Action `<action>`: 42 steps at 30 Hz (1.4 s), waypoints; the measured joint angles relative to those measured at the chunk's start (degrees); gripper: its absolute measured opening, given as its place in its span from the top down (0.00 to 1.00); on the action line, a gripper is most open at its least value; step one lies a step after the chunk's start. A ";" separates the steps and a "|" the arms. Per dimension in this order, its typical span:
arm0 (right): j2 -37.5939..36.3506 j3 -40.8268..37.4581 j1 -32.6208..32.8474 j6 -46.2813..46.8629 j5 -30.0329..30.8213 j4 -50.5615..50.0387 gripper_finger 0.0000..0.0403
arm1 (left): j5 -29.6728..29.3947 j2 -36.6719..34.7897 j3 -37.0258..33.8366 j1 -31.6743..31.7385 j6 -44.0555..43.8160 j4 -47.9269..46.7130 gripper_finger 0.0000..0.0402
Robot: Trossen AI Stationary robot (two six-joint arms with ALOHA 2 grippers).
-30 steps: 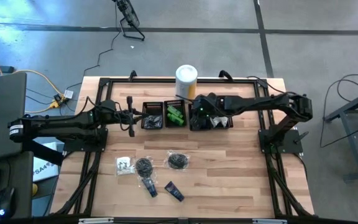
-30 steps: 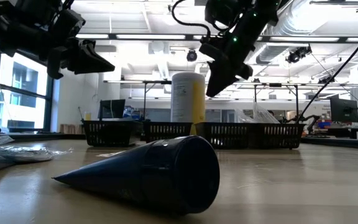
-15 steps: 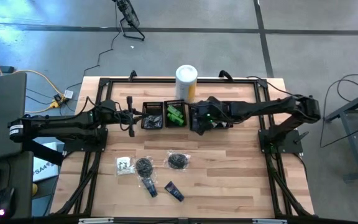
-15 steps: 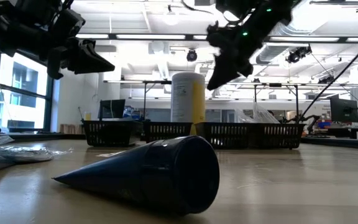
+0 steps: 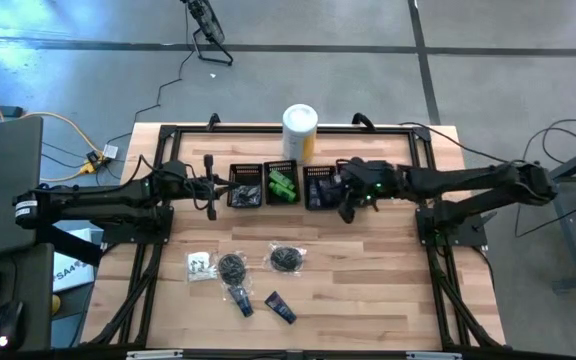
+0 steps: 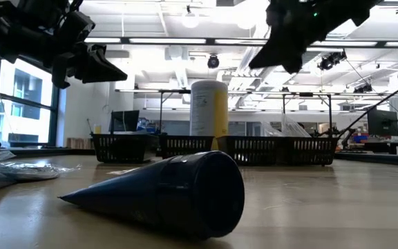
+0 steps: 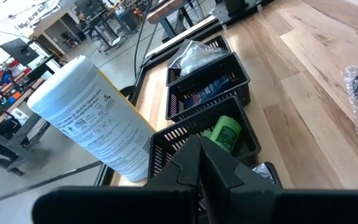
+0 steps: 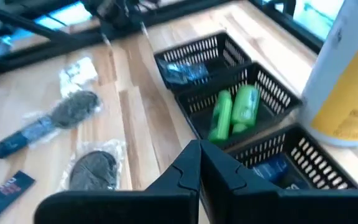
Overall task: Pick & Place Travel size toiletries
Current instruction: Put the right hairbrush into the left black bin
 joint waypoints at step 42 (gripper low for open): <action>19.33 0.67 18.15 -8.13 2.20 20.33 0.99 | 0.02 -0.02 0.00 0.02 1.18 -1.29 1.00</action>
